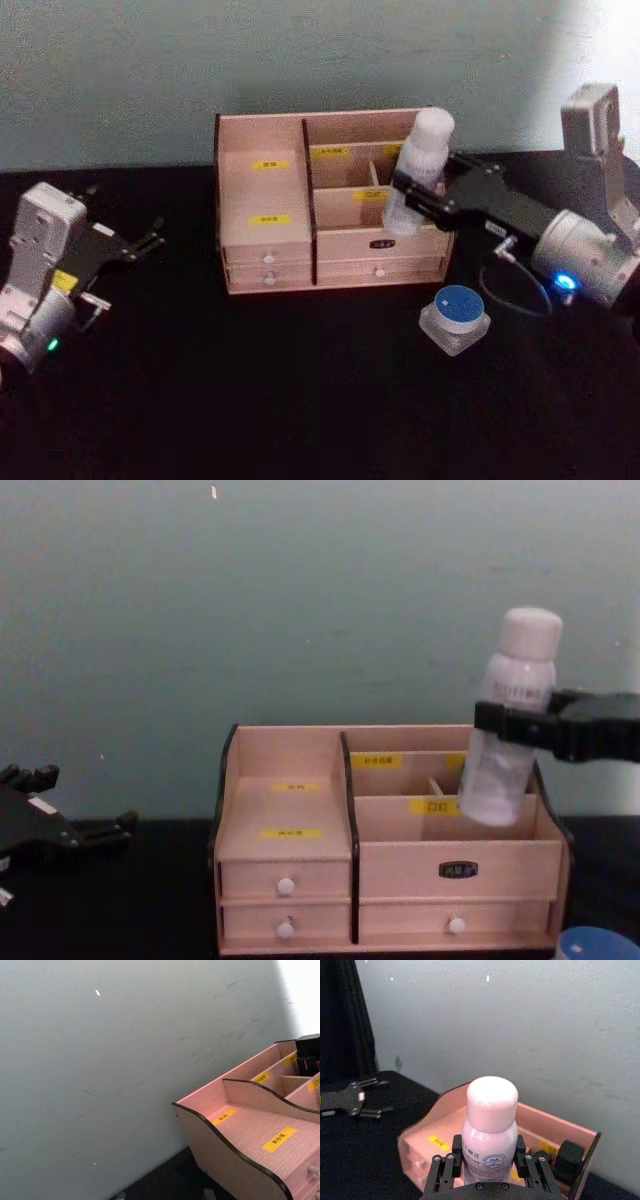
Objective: Pick up the facial cleanser and watermelon frost from the table and place them into the tiered storage box.
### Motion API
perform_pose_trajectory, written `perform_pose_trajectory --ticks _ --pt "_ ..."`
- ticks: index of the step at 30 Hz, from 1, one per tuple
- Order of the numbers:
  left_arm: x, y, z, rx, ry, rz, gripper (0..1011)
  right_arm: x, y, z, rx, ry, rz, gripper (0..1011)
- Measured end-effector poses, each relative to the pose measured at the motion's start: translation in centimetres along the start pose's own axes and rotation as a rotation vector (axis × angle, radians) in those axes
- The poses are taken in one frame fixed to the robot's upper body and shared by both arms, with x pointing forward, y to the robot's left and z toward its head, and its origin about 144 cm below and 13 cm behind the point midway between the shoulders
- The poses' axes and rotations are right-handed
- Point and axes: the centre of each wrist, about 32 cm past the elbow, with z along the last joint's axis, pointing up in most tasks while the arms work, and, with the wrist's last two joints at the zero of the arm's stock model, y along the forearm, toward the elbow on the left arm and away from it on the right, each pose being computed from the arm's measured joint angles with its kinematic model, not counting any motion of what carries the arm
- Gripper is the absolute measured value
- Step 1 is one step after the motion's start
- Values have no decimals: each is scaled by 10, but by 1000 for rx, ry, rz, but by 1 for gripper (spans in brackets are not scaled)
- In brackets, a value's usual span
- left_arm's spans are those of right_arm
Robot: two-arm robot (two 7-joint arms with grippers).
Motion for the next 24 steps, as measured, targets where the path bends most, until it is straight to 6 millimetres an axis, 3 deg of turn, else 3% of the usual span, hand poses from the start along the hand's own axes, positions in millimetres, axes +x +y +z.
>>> perform_pose_trajectory --ticks 6,24 --pt "0 0 0 0 0 0 1001 9 15 7 14 -15 -28 600" --pt "0 0 0 0 0 0 1001 19 57 2 -23 -72 -59 599"
